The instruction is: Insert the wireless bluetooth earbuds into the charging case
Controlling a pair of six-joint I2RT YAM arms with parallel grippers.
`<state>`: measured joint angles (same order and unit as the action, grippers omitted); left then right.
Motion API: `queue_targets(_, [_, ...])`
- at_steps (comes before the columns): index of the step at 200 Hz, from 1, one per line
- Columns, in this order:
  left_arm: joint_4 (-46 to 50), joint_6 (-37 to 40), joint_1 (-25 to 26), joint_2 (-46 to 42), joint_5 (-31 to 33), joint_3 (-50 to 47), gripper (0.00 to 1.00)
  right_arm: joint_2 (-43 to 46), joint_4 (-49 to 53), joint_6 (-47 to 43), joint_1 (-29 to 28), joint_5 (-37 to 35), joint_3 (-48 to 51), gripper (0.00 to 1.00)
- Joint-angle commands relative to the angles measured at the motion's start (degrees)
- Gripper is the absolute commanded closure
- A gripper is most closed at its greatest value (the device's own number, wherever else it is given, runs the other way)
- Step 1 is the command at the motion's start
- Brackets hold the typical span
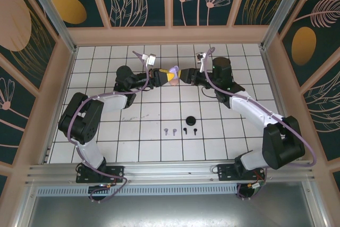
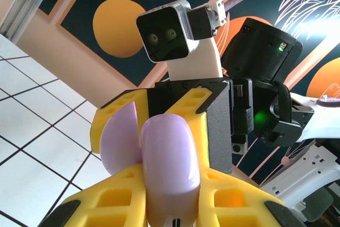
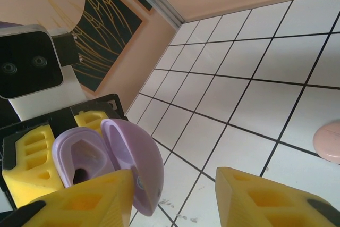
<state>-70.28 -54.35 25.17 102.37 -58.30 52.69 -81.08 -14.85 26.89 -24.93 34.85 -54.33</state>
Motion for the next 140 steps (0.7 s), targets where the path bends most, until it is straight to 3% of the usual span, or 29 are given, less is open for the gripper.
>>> queue_targets(1, [-2.2, -0.3, 0.3, 0.1, -1.4, 1.9, 1.00, -0.9, -0.9, -1.7, -0.5, 2.3, -2.4, 0.58])
queue_targets(112, [0.1, 0.4, 0.8, 1.0, -2.0, 2.7, 1.00, -1.6, 0.2, -2.2, -0.5, 2.9, -4.3, 0.96])
queue_targets(127, [1.6, 1.4, 0.8, 1.0, -1.2, 2.7, 0.82, -1.6, 1.1, -2.4, -0.5, 2.4, -4.7, 1.00])
queue_targets(140, [3.7, 3.2, 0.8, 0.7, -0.1, 2.7, 0.73, -1.5, 2.1, -2.7, -0.5, 1.5, -5.3, 1.00])
